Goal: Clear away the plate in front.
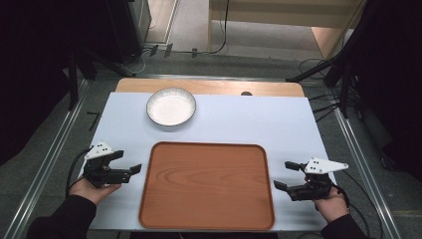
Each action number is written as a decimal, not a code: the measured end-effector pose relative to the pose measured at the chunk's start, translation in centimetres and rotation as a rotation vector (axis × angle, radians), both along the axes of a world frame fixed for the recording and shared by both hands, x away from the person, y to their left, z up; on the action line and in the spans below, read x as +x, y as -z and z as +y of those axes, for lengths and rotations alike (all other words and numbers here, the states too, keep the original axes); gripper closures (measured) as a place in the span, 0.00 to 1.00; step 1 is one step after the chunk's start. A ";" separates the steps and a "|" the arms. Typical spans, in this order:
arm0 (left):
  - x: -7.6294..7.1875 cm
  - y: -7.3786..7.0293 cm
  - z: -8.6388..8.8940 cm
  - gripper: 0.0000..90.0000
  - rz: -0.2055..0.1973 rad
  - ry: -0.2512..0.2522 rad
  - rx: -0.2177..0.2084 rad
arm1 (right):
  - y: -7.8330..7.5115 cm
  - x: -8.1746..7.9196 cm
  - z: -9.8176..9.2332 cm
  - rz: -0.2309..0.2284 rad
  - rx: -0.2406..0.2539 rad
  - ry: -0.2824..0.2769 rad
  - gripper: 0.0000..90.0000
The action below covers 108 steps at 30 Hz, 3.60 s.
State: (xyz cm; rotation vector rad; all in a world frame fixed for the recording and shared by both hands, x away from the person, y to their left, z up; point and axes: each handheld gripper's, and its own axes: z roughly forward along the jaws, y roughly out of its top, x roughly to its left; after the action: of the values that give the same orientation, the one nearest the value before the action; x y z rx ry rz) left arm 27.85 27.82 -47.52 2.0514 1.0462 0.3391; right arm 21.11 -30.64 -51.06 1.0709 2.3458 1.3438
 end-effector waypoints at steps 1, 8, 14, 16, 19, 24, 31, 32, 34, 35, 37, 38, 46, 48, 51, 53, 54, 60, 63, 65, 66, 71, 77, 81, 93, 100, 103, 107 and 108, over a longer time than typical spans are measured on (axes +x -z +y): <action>0.0 0.0 0.0 0.15 0.000 0.002 -0.007 | 0.0 0.0 0.0 0.001 0.000 0.000 0.20; -0.1 0.0 -0.1 0.17 0.010 0.022 -0.015 | 0.1 0.0 0.0 -0.001 -0.002 -0.003 0.20; -0.1 -0.1 -0.1 0.19 0.013 0.028 -0.027 | 0.1 0.0 0.0 -0.001 -0.001 -0.004 0.20; -0.1 -0.2 -0.2 0.18 0.013 0.028 -0.033 | 0.1 0.0 0.0 0.000 -0.001 -0.004 0.20; -0.2 -0.4 -0.1 0.19 -0.003 0.017 -0.034 | 0.1 0.0 0.0 0.001 -0.002 -0.004 0.20; -0.4 -0.6 0.1 0.29 -0.013 0.013 -0.040 | 0.1 0.0 0.0 0.001 -0.003 -0.005 0.20; -0.3 -0.6 0.1 0.26 0.005 0.013 -0.042 | 0.1 0.0 0.0 0.002 -0.003 -0.005 0.20; -0.2 -0.6 0.1 0.26 0.007 0.012 -0.042 | 0.1 0.0 0.0 0.001 -0.003 -0.005 0.20; -0.1 -0.5 0.2 0.26 0.024 0.015 -0.053 | 0.1 0.0 0.0 0.000 -0.003 -0.004 0.20; -0.1 -0.5 0.2 0.26 0.034 0.016 -0.059 | 0.1 0.0 0.0 0.001 -0.002 -0.004 0.20; 0.0 -0.5 0.1 0.25 0.039 0.013 -0.061 | 0.1 0.0 0.0 0.003 -0.004 -0.004 0.20; -0.1 -0.5 0.1 0.25 0.038 0.014 -0.064 | 0.1 0.0 0.0 0.003 -0.004 -0.004 0.20; 0.1 -0.4 0.0 0.26 0.076 0.004 -0.058 | 0.1 0.0 0.0 0.002 -0.004 -0.004 0.20; 0.0 -0.4 0.0 0.27 0.078 0.005 -0.055 | 0.1 0.0 0.0 0.002 -0.005 -0.004 0.20; 0.2 -0.4 -0.1 0.27 0.088 -0.004 -0.052 | 0.1 0.0 0.0 0.004 -0.009 -0.004 0.20; 0.4 -0.3 -0.1 0.27 0.092 -0.006 -0.056 | 0.1 0.0 0.0 0.005 -0.008 -0.004 0.20; 0.5 -0.3 -0.2 0.27 0.092 -0.006 -0.064 | 0.1 0.0 0.0 0.004 -0.007 -0.004 0.20; 1.7 0.3 -0.6 0.26 0.106 -0.012 -0.051 | 0.1 0.0 0.1 0.007 -0.009 -0.006 0.20; 2.3 0.5 -0.7 0.26 0.118 -0.017 -0.052 | 0.1 0.0 0.0 0.006 -0.010 -0.008 0.20; 2.7 0.6 -0.8 0.26 0.117 -0.019 -0.044 | 0.1 0.0 0.0 0.005 -0.011 -0.009 0.20; 2.9 0.6 -0.8 0.26 0.115 -0.020 -0.036 | 0.1 0.0 0.1 0.005 -0.010 -0.008 0.20; 4.4 0.9 -1.0 0.18 0.139 -0.038 -0.065 | 0.1 0.0 0.0 0.005 -0.009 -0.006 0.20; 5.9 0.7 -1.1 0.22 0.130 -0.070 -0.061 | 0.2 0.0 0.0 0.005 -0.010 -0.006 0.20; 7.1 0.6 -1.2 0.25 0.141 -0.092 -0.051 | 0.2 0.0 -0.1 0.000 -0.011 -0.005 0.20; 10.5 -0.7 -2.0 0.28 0.129 -0.124 -0.064 | 0.2 0.0 0.0 0.012 -0.020 -0.013 0.20; 12.3 -1.0 -2.8 0.26 0.133 -0.138 -0.053 | 0.2 0.0 0.0 0.009 -0.019 -0.017 0.20; 13.2 -1.0 -3.1 0.22 0.148 -0.139 -0.036 | 0.2 0.0 0.0 0.007 -0.016 -0.013 0.20; 14.3 -1.3 -3.5 0.26 0.141 -0.161 -0.009 | 0.2 0.0 0.0 0.011 -0.016 -0.017 0.20; 14.5 -1.4 -3.6 0.27 0.140 -0.163 -0.016 | 0.2 0.0 0.0 0.009 -0.014 -0.018 0.20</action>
State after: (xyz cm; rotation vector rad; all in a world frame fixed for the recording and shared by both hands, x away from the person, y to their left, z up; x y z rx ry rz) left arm 42.36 24.23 -46.14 2.0036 1.3018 0.2720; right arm 21.12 -30.60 -51.26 1.0559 2.3738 1.3292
